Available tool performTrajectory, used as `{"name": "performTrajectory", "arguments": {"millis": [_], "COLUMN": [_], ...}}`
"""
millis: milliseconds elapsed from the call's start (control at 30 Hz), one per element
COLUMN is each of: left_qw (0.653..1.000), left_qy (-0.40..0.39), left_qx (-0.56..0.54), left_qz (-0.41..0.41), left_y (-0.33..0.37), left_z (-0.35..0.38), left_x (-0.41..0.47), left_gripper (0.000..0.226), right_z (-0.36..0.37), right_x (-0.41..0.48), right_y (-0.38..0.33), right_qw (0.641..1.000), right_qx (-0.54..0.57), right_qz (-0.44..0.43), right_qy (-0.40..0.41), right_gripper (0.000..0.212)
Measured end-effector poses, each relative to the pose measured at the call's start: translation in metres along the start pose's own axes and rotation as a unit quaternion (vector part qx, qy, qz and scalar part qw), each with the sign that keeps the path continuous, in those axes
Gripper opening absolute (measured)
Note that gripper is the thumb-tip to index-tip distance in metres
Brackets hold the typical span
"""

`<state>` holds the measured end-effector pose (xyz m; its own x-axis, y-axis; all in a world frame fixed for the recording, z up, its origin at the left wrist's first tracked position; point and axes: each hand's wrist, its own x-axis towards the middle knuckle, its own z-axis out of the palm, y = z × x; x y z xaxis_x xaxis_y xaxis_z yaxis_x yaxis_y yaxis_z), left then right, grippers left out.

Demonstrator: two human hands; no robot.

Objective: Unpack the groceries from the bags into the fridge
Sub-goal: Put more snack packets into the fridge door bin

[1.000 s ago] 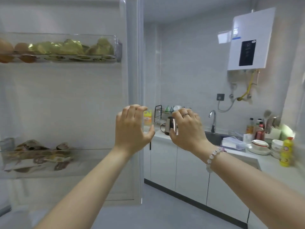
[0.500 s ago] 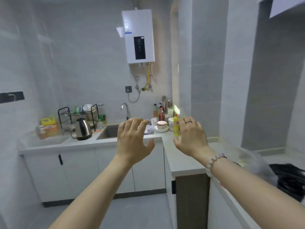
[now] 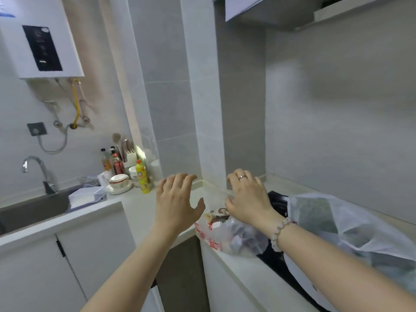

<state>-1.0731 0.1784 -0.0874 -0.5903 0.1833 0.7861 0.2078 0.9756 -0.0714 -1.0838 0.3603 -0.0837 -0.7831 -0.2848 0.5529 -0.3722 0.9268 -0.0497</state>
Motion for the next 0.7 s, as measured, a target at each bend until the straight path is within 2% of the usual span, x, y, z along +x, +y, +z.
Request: {"name": "performTrajectory", "arguments": {"millis": [200, 333, 467, 700], "left_qw": [0.996, 0.993, 0.988, 0.971], "left_qy": [0.001, -0.021, -0.079, -0.178], "left_qx": [-0.072, -0.111, -0.131, -0.154], "left_qz": [0.053, 0.017, 0.023, 0.031], "left_y": [-0.005, -0.033, -0.058, -0.071], "left_z": [0.075, 0.121, 0.172, 0.253], "left_x": [0.03, 0.052, 0.059, 0.049], "left_gripper": [0.05, 0.049, 0.053, 0.054], "right_z": [0.034, 0.063, 0.099, 0.169], "right_x": [0.031, 0.069, 0.101, 0.112], "right_y": [0.03, 0.031, 0.028, 0.025], "right_qw": [0.995, 0.993, 0.992, 0.985], "right_qx": [-0.064, -0.082, -0.068, -0.051], "right_qz": [0.073, 0.073, 0.093, 0.116], "right_qy": [-0.007, -0.03, -0.044, -0.113], "right_gripper": [0.041, 0.04, 0.038, 0.04]}}
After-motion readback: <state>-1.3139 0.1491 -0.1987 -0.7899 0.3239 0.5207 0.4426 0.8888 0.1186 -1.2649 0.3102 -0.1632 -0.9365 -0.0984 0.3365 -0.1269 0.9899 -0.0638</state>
